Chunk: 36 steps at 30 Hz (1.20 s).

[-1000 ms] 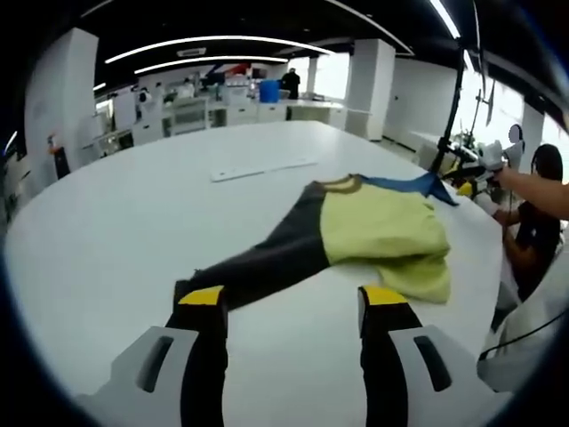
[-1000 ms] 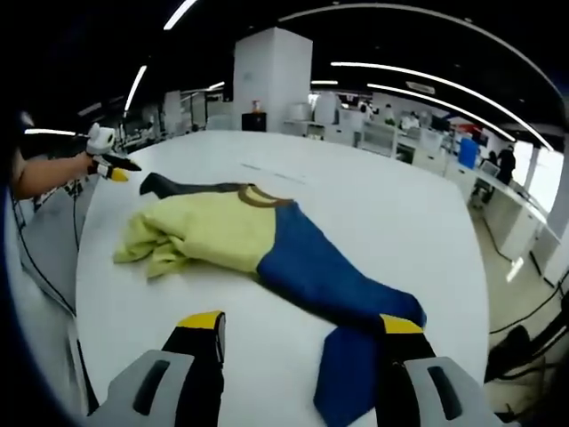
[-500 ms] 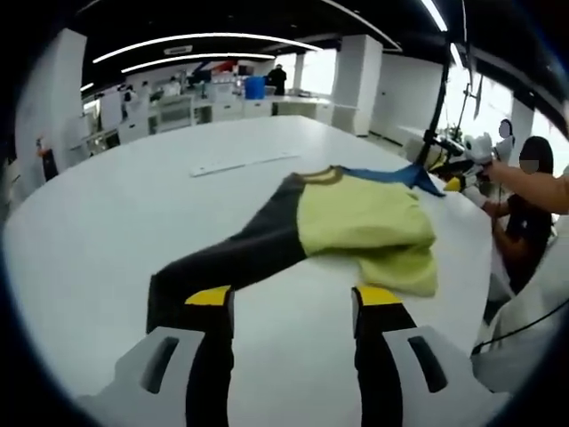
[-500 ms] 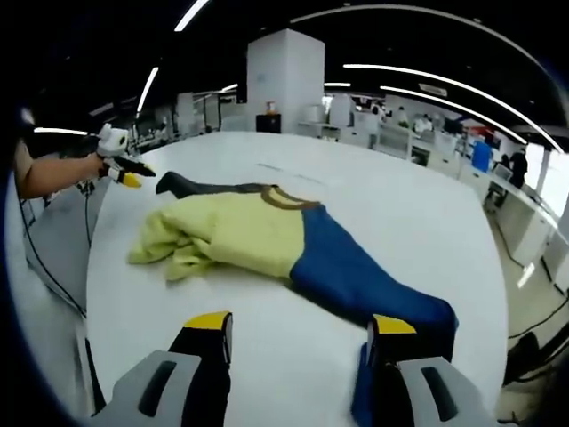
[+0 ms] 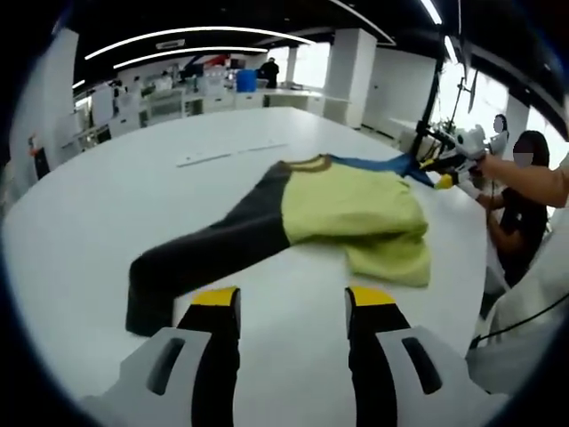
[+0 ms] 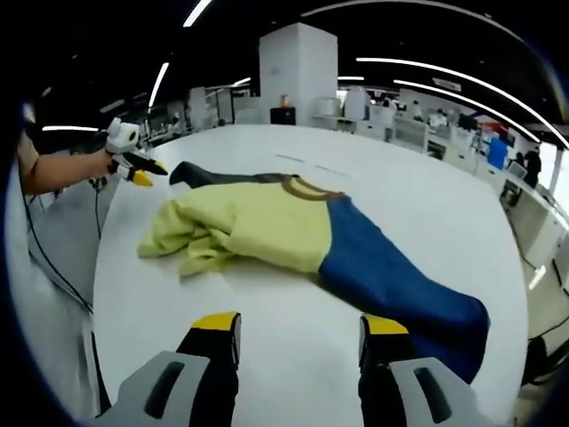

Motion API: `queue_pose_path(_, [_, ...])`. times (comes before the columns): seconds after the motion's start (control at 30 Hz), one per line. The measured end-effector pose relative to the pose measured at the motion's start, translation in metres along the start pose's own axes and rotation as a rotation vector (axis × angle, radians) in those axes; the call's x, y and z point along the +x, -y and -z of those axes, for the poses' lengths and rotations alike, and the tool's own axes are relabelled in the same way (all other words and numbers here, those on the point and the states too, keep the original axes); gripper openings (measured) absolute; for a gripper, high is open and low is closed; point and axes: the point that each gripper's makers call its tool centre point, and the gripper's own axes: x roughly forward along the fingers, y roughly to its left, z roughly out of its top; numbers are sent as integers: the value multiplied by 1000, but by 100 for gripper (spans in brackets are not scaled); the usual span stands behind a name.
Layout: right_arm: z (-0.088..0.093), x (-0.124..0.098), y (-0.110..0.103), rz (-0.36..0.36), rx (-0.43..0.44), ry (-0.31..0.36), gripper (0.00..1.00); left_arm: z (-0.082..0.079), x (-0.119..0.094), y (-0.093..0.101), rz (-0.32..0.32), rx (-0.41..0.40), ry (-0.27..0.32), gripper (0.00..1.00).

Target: Fold the garment on the visible template until the final outline fits inside the template.

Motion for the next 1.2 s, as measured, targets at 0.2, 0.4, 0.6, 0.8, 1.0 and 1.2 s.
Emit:
queue_pose_path(0.2, [0, 8, -9, -21, -6, -6, 49, 5, 5, 8, 29, 9, -25, 40])
queue_pose_path(0.4, [-3, 14, -20, -45, -7, -2, 46, 6, 10, 16, 54, 19, -31, 36])
queue_pose_path(0.6, [-2, 20, -28, -67, -8, -7, 42, 7, 18, 23, 81, 14, -34, 34])
queue_pose_path(0.8, [-5, 27, -38, -88, -11, -3, 38, 8, 24, 29, 100, 18, -40, 33])
queue_pose_path(1.0, [-7, 33, -47, -111, -29, -3, 31, 5, 29, 33, 114, 24, -39, 32])
queue_pose_path(1.2, [-8, 40, -58, -139, -40, -6, 24, 5, 37, 41, 134, 34, -43, 32])
